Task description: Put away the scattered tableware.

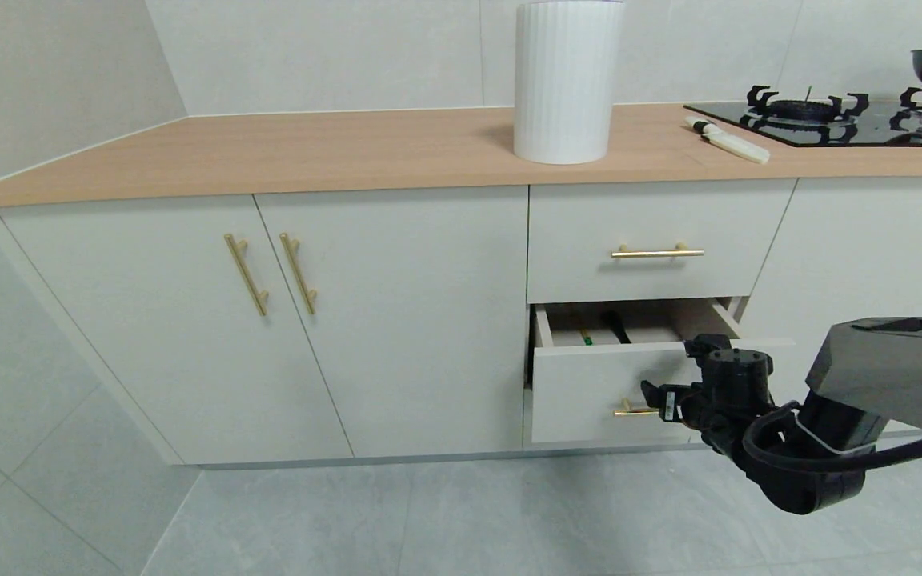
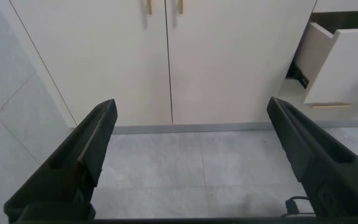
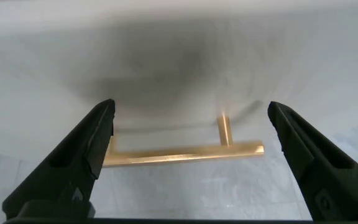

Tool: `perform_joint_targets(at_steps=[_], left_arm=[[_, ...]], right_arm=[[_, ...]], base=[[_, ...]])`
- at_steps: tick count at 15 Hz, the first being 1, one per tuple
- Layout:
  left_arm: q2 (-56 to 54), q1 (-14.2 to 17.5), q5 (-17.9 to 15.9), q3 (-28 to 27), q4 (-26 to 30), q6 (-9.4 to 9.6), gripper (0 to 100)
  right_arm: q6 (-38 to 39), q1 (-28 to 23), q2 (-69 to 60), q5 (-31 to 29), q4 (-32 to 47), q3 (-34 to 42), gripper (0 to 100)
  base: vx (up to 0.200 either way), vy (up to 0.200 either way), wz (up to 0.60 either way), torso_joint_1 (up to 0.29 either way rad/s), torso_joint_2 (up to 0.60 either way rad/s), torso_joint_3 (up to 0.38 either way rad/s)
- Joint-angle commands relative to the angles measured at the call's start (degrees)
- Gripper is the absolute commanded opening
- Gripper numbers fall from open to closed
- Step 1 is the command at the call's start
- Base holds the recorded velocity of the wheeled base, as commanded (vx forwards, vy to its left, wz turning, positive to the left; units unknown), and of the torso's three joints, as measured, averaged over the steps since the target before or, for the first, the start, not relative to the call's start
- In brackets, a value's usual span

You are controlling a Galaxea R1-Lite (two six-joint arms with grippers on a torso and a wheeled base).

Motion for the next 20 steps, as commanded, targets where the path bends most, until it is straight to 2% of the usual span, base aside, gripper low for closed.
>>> perform_joint_targets(at_steps=[1,3,8,13,20], left_arm=[[0.0,0.0,0.0,0.0,0.0,0.01,100],[0.0,0.0,0.0,0.0,0.0,0.01,100],[0.0,0.0,0.0,0.0,0.0,0.01,100],[0.0,0.0,0.0,0.0,0.0,0.01,100],[0.0,0.0,0.0,0.0,0.0,0.01,100]], right_arm=[[0.0,-0.2,2.1,-0.4,-0.8,-1.2,100],[-0.1,-0.2,2.5,-0.7,-1.1,-2.3,100],[-2.3,-0.3,7.1,-1.1,-1.0,-12.2,100],[-2.1,-0.7,10.0,-3.4,-3.9,-16.8,100],[-1.7,-5.9,14.4,-5.1,-5.3,-26.9,100]], base=[[0.000,0.000,0.00,0.000,0.00,0.000],[0.000,0.000,0.00,0.000,0.00,0.000],[0.000,0.000,0.00,0.000,0.00,0.000],[0.000,0.000,0.00,0.000,0.00,0.000],[0.000,0.000,0.00,0.000,0.00,0.000]])
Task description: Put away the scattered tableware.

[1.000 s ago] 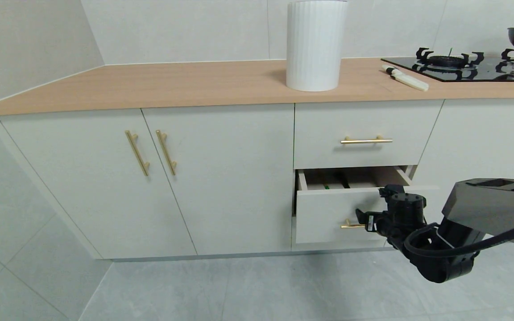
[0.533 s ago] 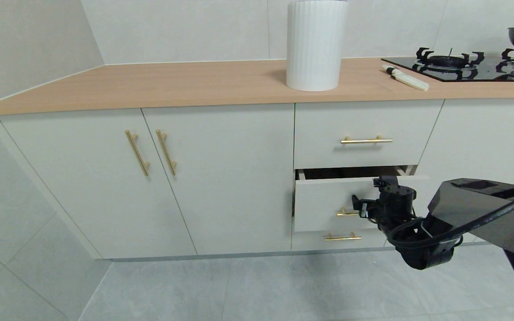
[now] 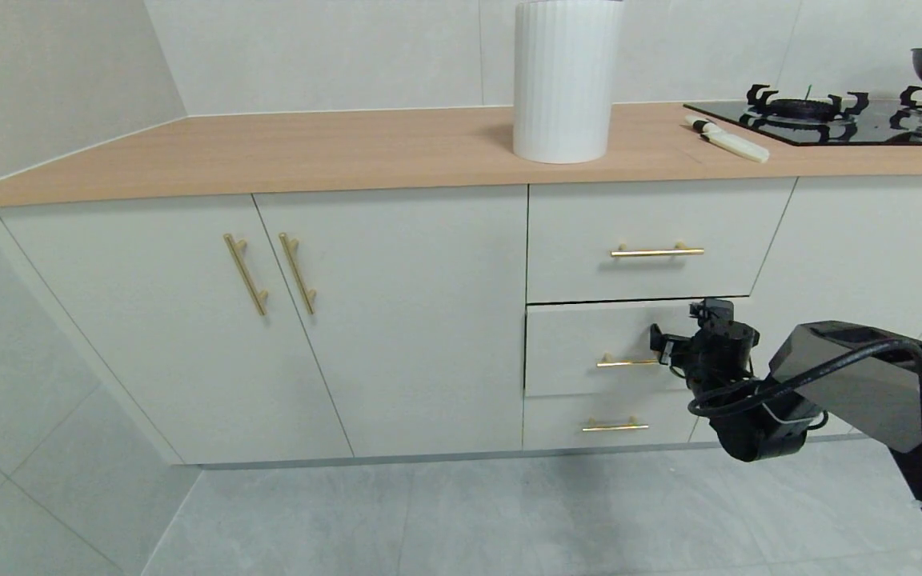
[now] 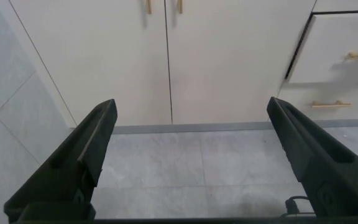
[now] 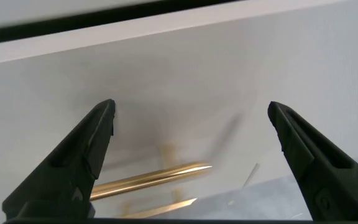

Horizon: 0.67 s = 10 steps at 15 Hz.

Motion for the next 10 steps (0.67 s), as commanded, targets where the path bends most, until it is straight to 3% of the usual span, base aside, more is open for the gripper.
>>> perform_joint_targets(at_steps=[1,10], left_arm=[[0.0,0.0,0.0,0.0,0.0,0.01,100],[0.0,0.0,0.0,0.0,0.0,0.01,100]], right_arm=[[0.1,-1.0,1.6,0.0,0.0,-2.3,100],[0.0,-2.9,5.1,-2.2,0.3,-9.6,100]], base=[[0.000,0.000,0.00,0.000,0.00,0.000],[0.000,0.000,0.00,0.000,0.00,0.000]])
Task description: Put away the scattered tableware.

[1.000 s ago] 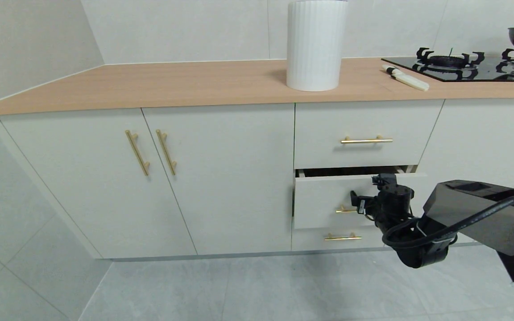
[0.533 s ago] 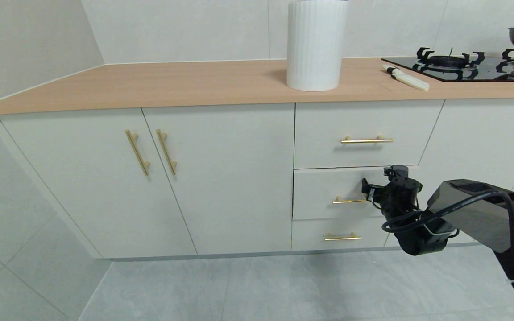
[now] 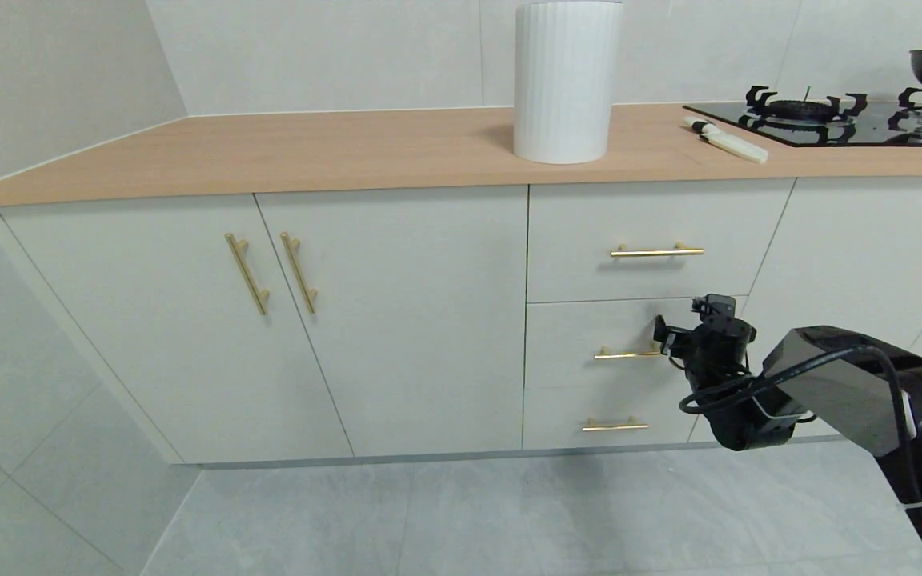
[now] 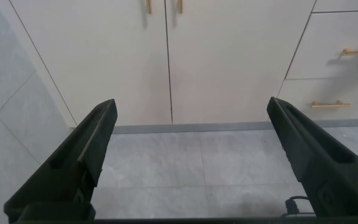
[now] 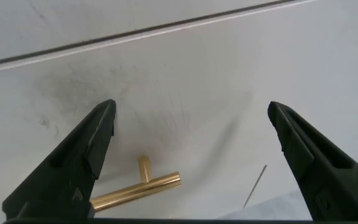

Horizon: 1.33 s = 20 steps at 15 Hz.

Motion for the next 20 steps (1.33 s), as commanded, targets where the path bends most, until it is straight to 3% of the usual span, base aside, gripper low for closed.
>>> perform_joint_targets(at_steps=[1,6,9,12,15,18,20], left_arm=[[0.0,0.0,0.0,0.0,0.0,0.01,100],[0.0,0.0,0.0,0.0,0.0,0.01,100],[0.0,0.0,0.0,0.0,0.0,0.01,100],[0.0,0.0,0.0,0.0,0.0,0.01,100],[0.0,0.0,0.0,0.0,0.0,0.01,100],[0.0,0.0,0.0,0.0,0.0,0.01,100],[0.0,0.0,0.0,0.0,0.0,0.01,100]], right_arm=[[0.0,-0.4,0.4,-0.1,-0.2,-0.6,100],[-0.1,-0.3,-2.9,-0.2,-0.5,5.2,100],[-0.1,0.5,-12.4,0.0,-1.9,20.3,100],[0.0,0.6,-27.8,1.1,-5.4,41.3,100],[-0.5,2.2,-44.5,1.0,-14.3,62.6,100],[-4.0,2.1,-63.4,1.0,-15.1,73.1,100],[-9.3,1.1,-80.4,0.5,-11.3,78.8,100]], base=[[0.000,0.000,0.00,0.000,0.00,0.000],[0.000,0.000,0.00,0.000,0.00,0.000],[0.000,0.000,0.00,0.000,0.00,0.000],[0.000,0.000,0.00,0.000,0.00,0.000],[0.000,0.000,0.00,0.000,0.00,0.000],[0.000,0.000,0.00,0.000,0.00,0.000],[0.000,0.000,0.00,0.000,0.00,0.000]])
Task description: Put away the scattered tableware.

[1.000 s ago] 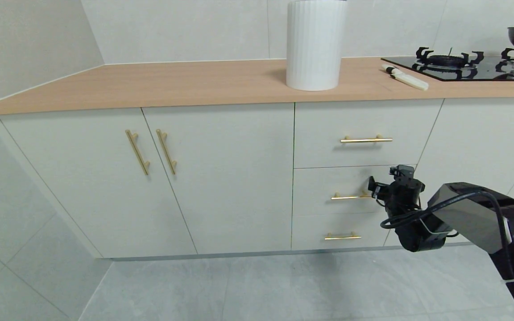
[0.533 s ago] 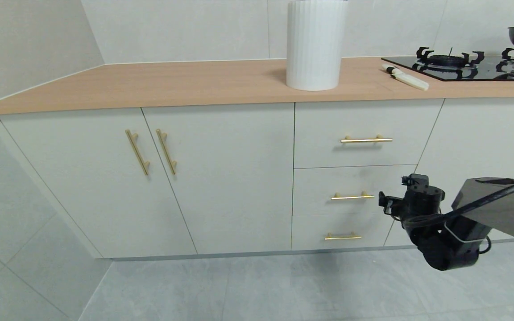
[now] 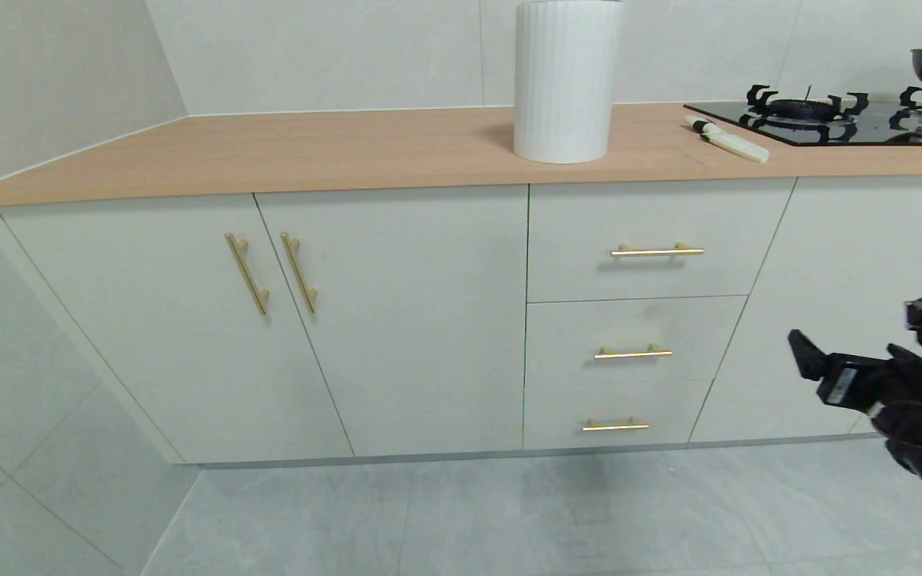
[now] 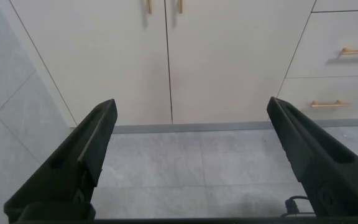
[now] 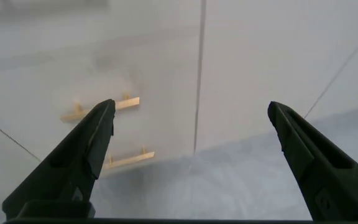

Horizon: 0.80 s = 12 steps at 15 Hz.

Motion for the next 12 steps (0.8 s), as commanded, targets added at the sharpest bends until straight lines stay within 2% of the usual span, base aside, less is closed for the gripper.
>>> perform_joint_targets(at_steps=[1,3,4,5,7,8,10,12], left_arm=[[0.0,0.0,0.0,0.0,-0.1,0.01,100],[0.0,0.0,0.0,0.0,0.0,0.01,100],[0.0,0.0,0.0,0.0,0.0,0.01,100],[0.0,0.0,0.0,0.0,0.0,0.01,100],[0.0,0.0,0.0,0.0,0.0,0.01,100],[0.0,0.0,0.0,0.0,0.0,0.01,100],[0.0,0.0,0.0,0.0,0.0,0.01,100],[0.0,0.0,0.0,0.0,0.0,0.01,100]], right_arm=[[-6.2,-1.3,-30.8,-0.3,6.2,11.1,100],[-7.6,-2.3,-45.1,-0.3,20.1,9.8,100],[-7.8,-2.4,-48.2,-0.3,23.5,9.0,100],[-8.9,-2.4,-61.9,-0.3,41.8,3.9,100],[-8.9,-2.4,-76.6,-0.2,70.1,-7.2,100],[-8.9,-2.4,-81.0,0.0,81.2,-12.1,100],[-8.8,-2.4,-86.9,-0.1,89.6,-15.9,100],[-8.0,-2.8,-90.4,-1.0,90.3,-14.0,100]], base=[[0.000,0.000,0.00,0.000,0.00,0.000],[0.000,0.000,0.00,0.000,0.00,0.000],[0.000,0.000,0.00,0.000,0.00,0.000],[0.000,0.000,0.00,0.000,0.00,0.000],[0.000,0.000,0.00,0.000,0.00,0.000],[0.000,0.000,0.00,0.000,0.00,0.000],[0.000,0.000,0.00,0.000,0.00,0.000],[0.000,0.000,0.00,0.000,0.00,0.000]])
